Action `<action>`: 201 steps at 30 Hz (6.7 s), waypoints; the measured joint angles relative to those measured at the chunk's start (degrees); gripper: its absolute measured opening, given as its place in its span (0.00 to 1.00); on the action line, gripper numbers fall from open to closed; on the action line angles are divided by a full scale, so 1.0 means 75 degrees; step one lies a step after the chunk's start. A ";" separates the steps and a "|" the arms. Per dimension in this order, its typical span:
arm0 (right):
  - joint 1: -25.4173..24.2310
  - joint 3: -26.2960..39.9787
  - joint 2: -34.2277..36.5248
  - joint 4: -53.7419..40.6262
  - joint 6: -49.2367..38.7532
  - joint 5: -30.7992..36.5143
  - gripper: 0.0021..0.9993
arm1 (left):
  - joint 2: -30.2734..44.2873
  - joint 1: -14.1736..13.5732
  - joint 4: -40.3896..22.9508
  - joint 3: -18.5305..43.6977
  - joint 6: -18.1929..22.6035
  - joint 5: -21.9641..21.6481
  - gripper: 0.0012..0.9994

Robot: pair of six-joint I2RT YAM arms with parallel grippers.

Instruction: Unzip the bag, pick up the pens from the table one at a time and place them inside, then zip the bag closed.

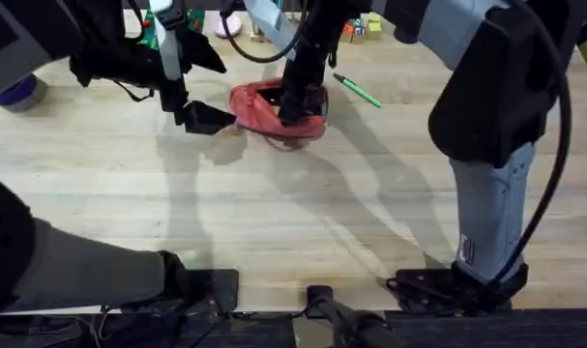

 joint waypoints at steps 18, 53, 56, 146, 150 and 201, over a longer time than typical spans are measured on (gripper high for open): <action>-0.0619 -0.0003 -0.0674 -0.0085 0.1688 -0.0108 1.00 | 0.0000 0.0000 -0.0002 0.0000 0.0002 0.0000 0.99; -0.1728 -0.0003 -0.1918 -0.0102 0.2531 0.1926 1.00 | -0.0192 0.0000 0.0006 0.0000 0.0000 0.0006 0.99; -0.1728 -0.0003 -0.1918 -0.0302 0.2531 0.1969 1.00 | -0.0192 0.0000 0.0006 0.0000 0.0000 0.0006 0.99; -0.2334 -0.3203 -0.1122 0.2999 0.3125 0.2122 0.92 | -0.0195 0.0000 0.0006 0.0000 0.0000 0.0006 0.99; -0.2334 -0.3203 -0.1122 0.3002 0.3152 0.2136 0.75 | -0.0192 0.0000 0.0004 0.0000 0.0003 0.0006 0.99; -0.1743 -0.2973 -0.3190 0.2254 0.1224 0.2260 0.03 | -0.0192 0.0000 0.0006 0.0000 0.0000 0.0006 0.99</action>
